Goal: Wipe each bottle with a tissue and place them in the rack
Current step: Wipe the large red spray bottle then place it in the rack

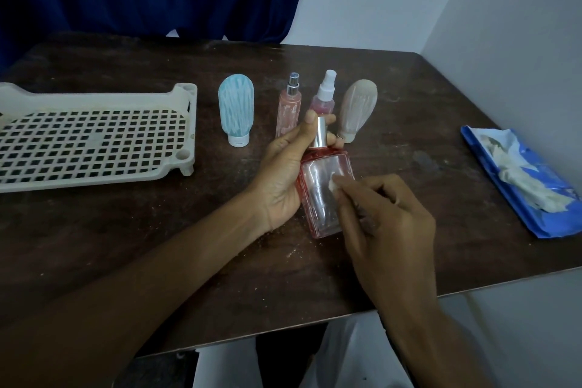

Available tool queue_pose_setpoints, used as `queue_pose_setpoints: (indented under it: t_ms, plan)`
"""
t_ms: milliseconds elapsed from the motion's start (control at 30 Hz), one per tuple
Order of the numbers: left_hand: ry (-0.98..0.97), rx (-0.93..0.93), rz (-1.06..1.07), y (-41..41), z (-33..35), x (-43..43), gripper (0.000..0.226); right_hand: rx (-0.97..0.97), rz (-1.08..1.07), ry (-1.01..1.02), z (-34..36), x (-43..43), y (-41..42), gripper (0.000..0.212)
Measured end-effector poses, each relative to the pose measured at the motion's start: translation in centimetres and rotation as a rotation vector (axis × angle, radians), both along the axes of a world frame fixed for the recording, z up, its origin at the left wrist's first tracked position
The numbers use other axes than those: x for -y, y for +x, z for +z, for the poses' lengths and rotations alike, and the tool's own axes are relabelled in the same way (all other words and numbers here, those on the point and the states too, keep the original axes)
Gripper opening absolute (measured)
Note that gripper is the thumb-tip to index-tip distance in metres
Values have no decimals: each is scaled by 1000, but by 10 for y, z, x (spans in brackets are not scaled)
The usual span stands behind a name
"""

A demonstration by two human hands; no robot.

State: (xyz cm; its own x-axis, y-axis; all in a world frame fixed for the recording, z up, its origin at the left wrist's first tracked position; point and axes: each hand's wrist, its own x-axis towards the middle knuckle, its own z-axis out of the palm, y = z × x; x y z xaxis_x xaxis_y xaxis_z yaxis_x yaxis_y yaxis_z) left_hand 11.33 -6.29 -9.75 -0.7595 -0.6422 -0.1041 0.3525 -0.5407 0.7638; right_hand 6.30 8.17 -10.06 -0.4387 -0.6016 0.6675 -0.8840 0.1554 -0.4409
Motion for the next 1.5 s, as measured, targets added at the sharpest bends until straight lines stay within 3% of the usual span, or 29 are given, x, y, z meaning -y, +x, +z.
queue_pose_setpoints:
  t_ms: [333, 733, 967, 1133, 1500]
  plan:
    - [-126, -56, 9, 0, -1, -1, 33, 62, -41, -27, -4, -2, -6, 20]
    - [-103, -79, -28, -3, -4, 3, 36, 91, -92, 11, -2, 1, -20, 16]
    - [-74, -76, -21, -3, -7, 4, 38, 100, 22, 9, 0, -2, -10, 20]
    - [-67, -84, -34, -4, -7, 5, 37, 168, -45, 22, -3, -6, -23, 18]
    - [-47, -60, -6, -6, -6, 4, 34, 26, 43, 67, -1, -8, 7, 16]
